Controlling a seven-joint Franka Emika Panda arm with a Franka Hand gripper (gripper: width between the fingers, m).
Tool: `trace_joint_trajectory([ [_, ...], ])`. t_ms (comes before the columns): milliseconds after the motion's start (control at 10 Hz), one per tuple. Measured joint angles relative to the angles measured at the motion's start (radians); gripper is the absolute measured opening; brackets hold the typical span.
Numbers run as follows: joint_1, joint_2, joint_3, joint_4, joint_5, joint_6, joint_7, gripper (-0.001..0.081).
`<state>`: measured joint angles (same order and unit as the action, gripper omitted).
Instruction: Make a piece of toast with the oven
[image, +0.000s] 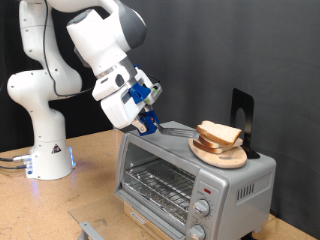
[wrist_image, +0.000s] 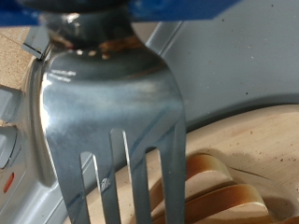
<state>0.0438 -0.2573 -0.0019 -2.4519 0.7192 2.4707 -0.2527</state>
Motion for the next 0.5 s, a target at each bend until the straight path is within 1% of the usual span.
trace_joint_trajectory([
  [300, 0.000, 0.002, 0.009, 0.001, -0.021, -0.001, 0.012, 0.0490],
  [500, 0.000, 0.013, 0.024, 0.012, -0.025, 0.001, 0.029, 0.0490],
])
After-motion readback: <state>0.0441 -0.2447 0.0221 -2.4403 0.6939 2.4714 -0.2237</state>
